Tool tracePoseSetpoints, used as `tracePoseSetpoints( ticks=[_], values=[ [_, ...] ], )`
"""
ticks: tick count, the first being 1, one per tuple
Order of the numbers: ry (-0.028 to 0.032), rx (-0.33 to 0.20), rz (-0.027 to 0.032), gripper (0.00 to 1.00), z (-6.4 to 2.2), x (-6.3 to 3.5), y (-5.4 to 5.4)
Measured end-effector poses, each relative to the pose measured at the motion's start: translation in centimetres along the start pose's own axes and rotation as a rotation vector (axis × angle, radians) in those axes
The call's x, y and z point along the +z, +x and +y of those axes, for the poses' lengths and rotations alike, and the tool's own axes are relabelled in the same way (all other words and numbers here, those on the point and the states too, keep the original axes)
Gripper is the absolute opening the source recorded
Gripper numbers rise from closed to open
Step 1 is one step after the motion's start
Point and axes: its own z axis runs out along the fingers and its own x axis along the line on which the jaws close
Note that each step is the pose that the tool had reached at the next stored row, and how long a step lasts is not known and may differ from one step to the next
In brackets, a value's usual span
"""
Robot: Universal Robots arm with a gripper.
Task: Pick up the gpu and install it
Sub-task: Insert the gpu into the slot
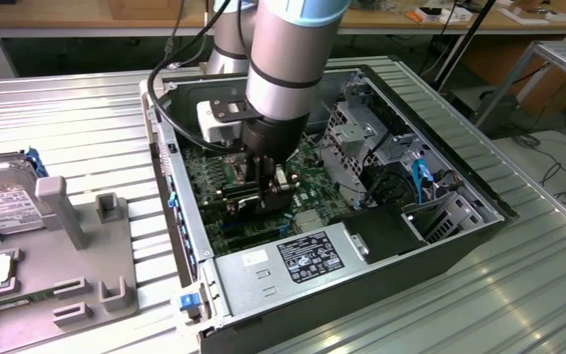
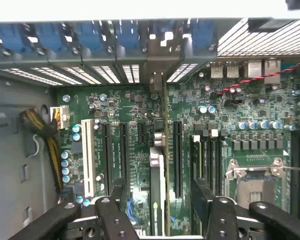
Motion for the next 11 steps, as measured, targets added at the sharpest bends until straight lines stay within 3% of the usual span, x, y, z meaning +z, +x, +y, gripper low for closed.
tracePoseSetpoints(
  ticks=[4, 7, 9, 10, 11],
  values=[
    [0.0002, 0.001, 0.0002, 0.65, 0.04, -2.26, -0.1],
    [0.0002, 0.001, -0.0005, 0.64, 0.04, -2.37, -0.1],
    [0.0003, 0.001, -0.0010, 0.44, 0.04, -2.37, -0.1],
    [0.0002, 0.001, -0.0011, 0.44, 0.04, -2.37, -0.1],
    [0.0002, 0.001, -0.0013, 0.32, 0.04, -2.37, -0.1]
  ],
)
